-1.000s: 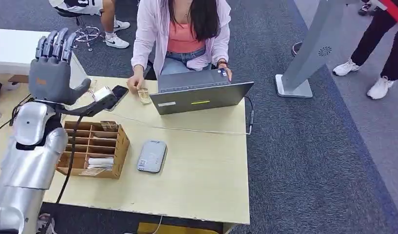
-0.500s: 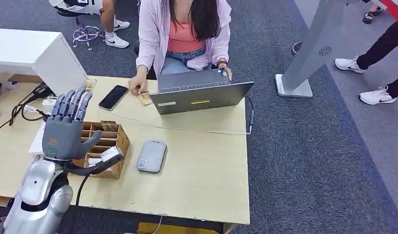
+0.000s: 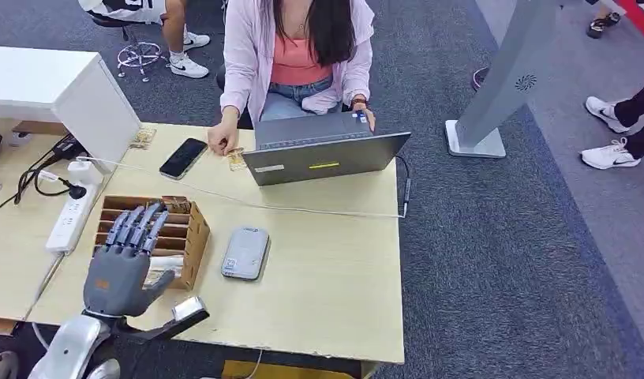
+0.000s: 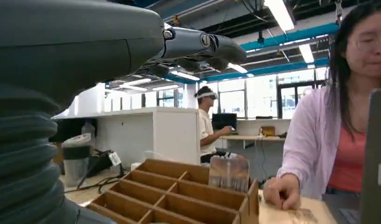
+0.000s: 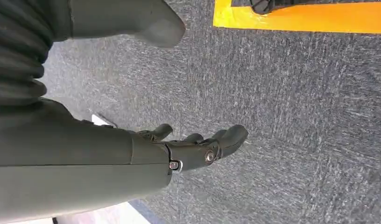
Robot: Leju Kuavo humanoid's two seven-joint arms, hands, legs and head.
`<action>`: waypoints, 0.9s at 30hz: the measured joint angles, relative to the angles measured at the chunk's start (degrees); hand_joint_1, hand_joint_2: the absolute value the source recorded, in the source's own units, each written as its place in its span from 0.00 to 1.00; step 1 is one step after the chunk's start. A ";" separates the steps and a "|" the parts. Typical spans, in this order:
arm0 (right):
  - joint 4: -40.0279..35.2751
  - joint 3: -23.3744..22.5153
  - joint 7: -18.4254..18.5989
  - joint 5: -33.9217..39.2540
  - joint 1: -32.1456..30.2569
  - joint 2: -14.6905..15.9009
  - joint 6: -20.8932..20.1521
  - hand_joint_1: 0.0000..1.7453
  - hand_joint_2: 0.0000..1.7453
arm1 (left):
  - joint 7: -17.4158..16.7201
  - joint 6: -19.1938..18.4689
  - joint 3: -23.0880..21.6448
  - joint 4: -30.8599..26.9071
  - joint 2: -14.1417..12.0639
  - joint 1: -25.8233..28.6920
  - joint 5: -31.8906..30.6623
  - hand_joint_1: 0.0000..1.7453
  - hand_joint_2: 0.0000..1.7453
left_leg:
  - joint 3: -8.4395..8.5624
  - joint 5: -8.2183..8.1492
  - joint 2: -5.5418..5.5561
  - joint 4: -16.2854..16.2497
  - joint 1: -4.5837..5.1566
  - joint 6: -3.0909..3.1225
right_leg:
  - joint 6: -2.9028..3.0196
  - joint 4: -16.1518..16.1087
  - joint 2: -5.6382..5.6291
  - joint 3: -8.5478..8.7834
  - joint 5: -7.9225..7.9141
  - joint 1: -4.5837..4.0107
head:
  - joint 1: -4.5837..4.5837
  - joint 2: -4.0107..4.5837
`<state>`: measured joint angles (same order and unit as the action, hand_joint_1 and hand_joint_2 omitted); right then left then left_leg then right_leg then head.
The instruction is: Pass the card to the sensor for recognition and then transmit it.
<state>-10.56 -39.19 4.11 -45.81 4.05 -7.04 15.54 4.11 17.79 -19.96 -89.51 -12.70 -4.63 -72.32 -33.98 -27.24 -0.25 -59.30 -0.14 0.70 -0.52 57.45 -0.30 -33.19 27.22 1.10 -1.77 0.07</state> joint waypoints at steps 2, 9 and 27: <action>-0.02 -0.15 0.00 -0.02 -0.03 0.00 0.00 0.00 1.00 | -0.20 -0.55 0.00 -0.42 -0.20 1.39 -0.13 0.00 1.00 | 0.00 0.00 0.00 0.00 0.00 0.00 | 0.00 0.00 0.01 0.00 0.00 0.00 | 0.00 0.00; -0.04 -0.48 0.00 -0.11 -0.04 0.00 0.00 0.00 1.00 | -0.96 -1.57 0.00 -0.90 -0.76 3.34 -0.35 0.00 1.00 | 0.00 0.00 0.02 0.00 0.00 0.00 | 0.00 0.00 0.03 0.02 0.00 0.00 | 0.02 0.00; -0.20 -1.44 -0.04 -1.22 -0.05 0.00 -0.07 0.00 1.00 | -4.02 -3.82 0.48 -0.81 -1.03 3.91 -1.11 0.00 1.00 | -0.01 0.00 0.04 0.00 0.00 0.00 | 0.00 0.00 0.03 0.01 0.00 0.00 | 0.00 0.00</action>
<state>-10.75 -40.63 4.07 -47.04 3.99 -7.04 15.47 0.09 13.97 -19.47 -90.31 -13.73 -0.72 -73.44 -33.98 -27.24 -0.22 -59.30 -0.14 0.70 -0.51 57.45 -0.26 -33.17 27.22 1.10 -1.77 0.07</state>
